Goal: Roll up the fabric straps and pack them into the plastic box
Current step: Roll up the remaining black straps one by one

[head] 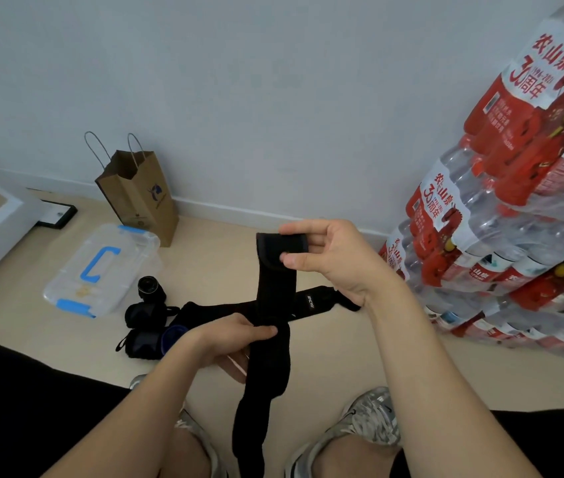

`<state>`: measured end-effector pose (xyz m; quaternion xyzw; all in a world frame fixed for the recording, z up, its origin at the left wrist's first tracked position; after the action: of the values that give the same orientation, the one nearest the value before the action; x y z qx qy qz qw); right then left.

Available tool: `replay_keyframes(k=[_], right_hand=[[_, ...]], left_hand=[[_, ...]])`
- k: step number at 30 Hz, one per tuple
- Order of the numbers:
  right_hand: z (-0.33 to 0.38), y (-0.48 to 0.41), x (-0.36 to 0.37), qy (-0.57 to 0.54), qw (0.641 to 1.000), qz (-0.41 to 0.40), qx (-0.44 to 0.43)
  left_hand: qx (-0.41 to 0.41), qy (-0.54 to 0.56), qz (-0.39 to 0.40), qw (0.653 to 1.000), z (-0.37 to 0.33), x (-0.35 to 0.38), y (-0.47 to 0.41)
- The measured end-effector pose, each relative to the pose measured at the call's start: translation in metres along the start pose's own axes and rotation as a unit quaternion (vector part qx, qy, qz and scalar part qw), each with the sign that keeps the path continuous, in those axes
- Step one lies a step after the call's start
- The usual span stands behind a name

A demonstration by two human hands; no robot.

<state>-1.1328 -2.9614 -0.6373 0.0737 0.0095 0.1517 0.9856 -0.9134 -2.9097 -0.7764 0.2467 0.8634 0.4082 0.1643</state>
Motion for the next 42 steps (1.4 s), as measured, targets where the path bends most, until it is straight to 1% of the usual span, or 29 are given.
replay_keyframes(k=[1,2,3,4,6,7,8,9,10,12,13,17,19,21,24,25,27,29,32,33,36,38,40,42], right_hand=[[-0.005,-0.001,0.002,0.009,1.000,-0.015,0.013],[-0.010,-0.002,0.004,0.013,0.999,-0.029,0.029],[-0.015,-0.003,0.006,0.016,0.998,-0.042,0.045],[-0.019,-0.003,0.008,0.022,0.996,-0.056,0.062],[-0.026,-0.004,0.012,0.040,0.992,-0.084,0.087],[-0.029,-0.004,0.014,0.036,0.991,-0.094,0.091],[-0.030,-0.004,0.015,0.020,0.990,-0.102,0.092],[-0.031,-0.004,0.018,0.001,0.990,-0.106,0.090],[-0.031,-0.004,0.020,-0.016,0.990,-0.111,0.087],[-0.029,-0.005,0.022,-0.049,0.989,-0.120,0.078],[-0.028,-0.005,0.022,-0.070,0.987,-0.121,0.076],[-0.023,-0.002,0.017,-0.176,0.979,-0.076,0.061],[-0.020,-0.001,0.013,-0.226,0.970,-0.069,0.048],[-0.017,-0.001,0.010,-0.240,0.968,-0.068,0.037],[-0.011,-0.002,0.007,-0.188,0.980,-0.066,0.011],[-0.009,-0.002,0.006,-0.154,0.986,-0.068,0.000],[-0.004,-0.002,0.002,-0.049,0.995,-0.081,-0.027],[0.000,-0.003,-0.002,0.068,0.990,-0.111,-0.055],[0.006,-0.005,-0.004,0.157,0.970,-0.152,-0.103],[0.010,-0.004,-0.003,0.164,0.967,-0.154,-0.118],[0.018,-0.003,0.004,0.123,0.969,-0.148,-0.154],[0.021,-0.001,0.008,0.114,0.965,-0.158,-0.178],[0.025,0.002,0.010,0.113,0.960,-0.166,-0.194],[0.029,0.004,0.008,0.111,0.962,-0.155,-0.193]], left_hand=[[0.001,-0.032,-0.016,0.999,-0.001,-0.003,-0.001],[0.012,-0.058,-0.051,0.997,-0.005,-0.006,-0.001],[0.033,-0.073,-0.108,0.991,-0.012,-0.009,-0.003],[0.067,-0.073,-0.183,0.978,-0.021,-0.013,-0.004],[0.154,-0.020,-0.342,0.927,-0.045,-0.021,0.006],[0.202,0.019,-0.387,0.900,-0.058,-0.023,0.015],[0.253,0.044,-0.392,0.883,-0.070,-0.026,0.023],[0.303,0.048,-0.365,0.879,-0.082,-0.026,0.031],[0.347,0.045,-0.320,0.881,-0.091,-0.024,0.039],[0.401,0.038,-0.239,0.884,-0.103,-0.018,0.050],[0.418,0.034,-0.225,0.879,-0.105,-0.015,0.054],[0.431,0.004,-0.232,0.872,-0.113,-0.013,0.067],[0.440,-0.006,-0.228,0.869,-0.117,-0.017,0.074],[0.447,0.002,-0.233,0.864,-0.120,-0.020,0.077],[0.456,0.010,-0.255,0.852,-0.125,-0.020,0.082],[0.456,0.014,-0.256,0.852,-0.126,-0.020,0.083],[0.446,0.031,-0.251,0.859,-0.128,-0.019,0.086],[0.437,0.037,-0.254,0.862,-0.129,-0.020,0.088],[0.438,0.038,-0.258,0.860,-0.133,-0.019,0.093],[0.441,0.048,-0.257,0.858,-0.134,-0.018,0.095],[0.445,0.094,-0.249,0.855,-0.139,-0.013,0.100],[0.443,0.116,-0.240,0.856,-0.141,-0.012,0.102],[0.439,0.140,-0.220,0.860,-0.141,-0.014,0.105],[0.428,0.171,-0.187,0.868,-0.140,-0.016,0.106]])
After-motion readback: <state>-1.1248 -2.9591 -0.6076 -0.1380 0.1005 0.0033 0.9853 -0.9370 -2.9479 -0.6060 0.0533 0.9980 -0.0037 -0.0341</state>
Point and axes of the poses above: each hand's wrist, its own y-axis away from the middle knuckle, its own x-axis out of the palm, z = x × y, the point moved 2 cm from there along -y, towards the middle knuckle, and after that the axes turned 2 degrees about -z, right-handed, at the moved point
